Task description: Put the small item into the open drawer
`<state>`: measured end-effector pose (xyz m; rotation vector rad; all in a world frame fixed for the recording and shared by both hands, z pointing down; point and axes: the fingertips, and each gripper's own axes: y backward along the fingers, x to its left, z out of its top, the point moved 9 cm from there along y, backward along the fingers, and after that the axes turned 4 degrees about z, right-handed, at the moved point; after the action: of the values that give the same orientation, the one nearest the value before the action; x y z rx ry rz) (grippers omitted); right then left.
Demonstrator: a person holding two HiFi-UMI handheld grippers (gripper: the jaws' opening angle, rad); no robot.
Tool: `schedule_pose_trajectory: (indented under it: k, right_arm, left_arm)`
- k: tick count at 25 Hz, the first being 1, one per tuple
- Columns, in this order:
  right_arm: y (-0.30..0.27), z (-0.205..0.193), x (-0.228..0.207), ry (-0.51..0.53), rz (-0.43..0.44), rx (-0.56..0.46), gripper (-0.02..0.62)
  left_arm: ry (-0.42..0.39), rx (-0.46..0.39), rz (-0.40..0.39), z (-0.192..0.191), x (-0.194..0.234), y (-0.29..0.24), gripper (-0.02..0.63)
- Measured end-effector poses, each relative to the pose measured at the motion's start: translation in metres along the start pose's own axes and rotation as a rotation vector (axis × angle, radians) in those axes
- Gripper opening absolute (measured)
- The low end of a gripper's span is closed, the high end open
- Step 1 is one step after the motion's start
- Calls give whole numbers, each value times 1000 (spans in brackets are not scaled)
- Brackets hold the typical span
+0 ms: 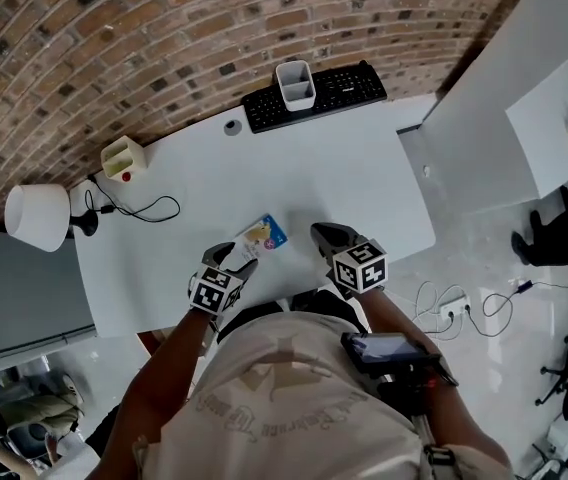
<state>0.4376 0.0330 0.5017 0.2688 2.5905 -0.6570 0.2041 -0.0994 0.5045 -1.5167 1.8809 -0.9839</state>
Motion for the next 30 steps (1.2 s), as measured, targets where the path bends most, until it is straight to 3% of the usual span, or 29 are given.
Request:
schedule_pose_trajectory:
  k: [4,12,22,30]
  right_arm:
    - [-4,2,-2,7,0,6,6]
    - [-7,7,-7,6,2,9,6]
    - [-8,8,-23,-11,12,18,6]
    - [-21,14,-28,-15,25,15,6]
  left_arm:
    - [-23,40,-21,0,1,-12,303]
    - [-153,146,-40,9,4,-42,351]
    - [-287,338,-101,23,-4,-86,391]
    - [-336,435,-113,28,8,-101,400]
